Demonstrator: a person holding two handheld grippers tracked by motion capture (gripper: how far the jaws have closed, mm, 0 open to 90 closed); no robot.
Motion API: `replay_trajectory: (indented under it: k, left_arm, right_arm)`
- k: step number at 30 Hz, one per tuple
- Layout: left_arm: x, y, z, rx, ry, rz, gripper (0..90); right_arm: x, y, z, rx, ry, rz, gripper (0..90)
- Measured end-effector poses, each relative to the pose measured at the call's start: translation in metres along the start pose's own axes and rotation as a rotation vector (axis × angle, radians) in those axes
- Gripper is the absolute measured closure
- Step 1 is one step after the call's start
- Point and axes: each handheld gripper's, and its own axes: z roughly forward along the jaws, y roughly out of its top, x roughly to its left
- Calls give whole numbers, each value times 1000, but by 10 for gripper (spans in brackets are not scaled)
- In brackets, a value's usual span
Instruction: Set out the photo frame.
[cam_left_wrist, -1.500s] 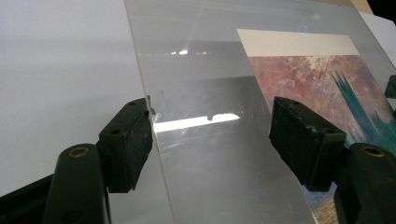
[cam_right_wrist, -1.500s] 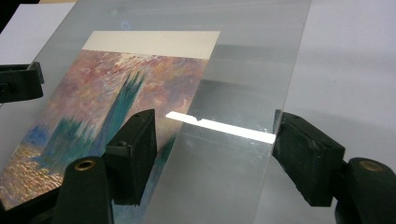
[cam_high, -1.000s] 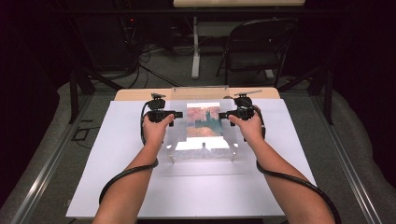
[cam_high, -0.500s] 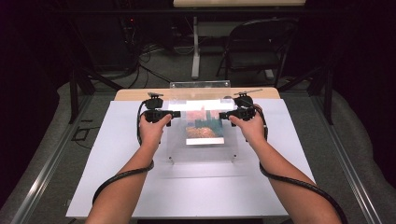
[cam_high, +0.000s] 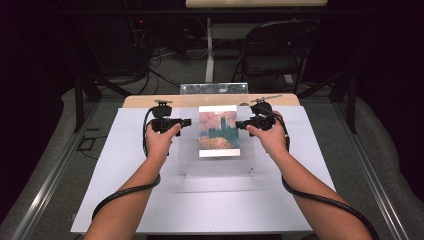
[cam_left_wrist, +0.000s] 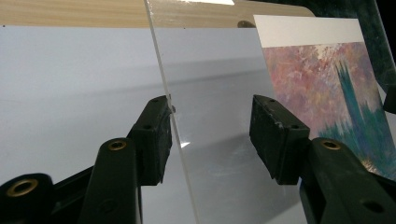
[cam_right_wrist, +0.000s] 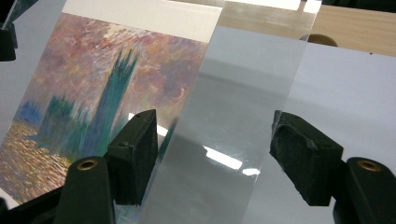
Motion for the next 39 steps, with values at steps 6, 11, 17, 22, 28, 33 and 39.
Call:
replay_trajectory:
  k: [6,11,17,22,28,33,39]
  left_arm:
    - [-2,-1,-7,-12,-3,11,511]
    - [-4,-2,-12,-14,-8,20,524]
    - [-7,-2,-18,-20,-6,34,539]
    - [-9,-4,-24,-25,-8,47,548]
    - [-10,-6,-31,-35,-16,59,565]
    - [-13,-7,-36,-40,-13,69,578]
    - [-16,-10,-45,-51,-22,76,605]
  right_arm:
    - [3,1,-7,4,-2,-20,339]
    - [5,0,-13,-6,-6,-35,355]
    - [7,-2,-20,-16,-9,-58,370]
    - [10,-2,-24,-22,-13,-70,377]
    - [14,-4,-31,-26,-25,-95,384]
    - [18,-5,-37,-33,-34,-94,400]
    - [21,-7,-45,-45,-39,-96,439]
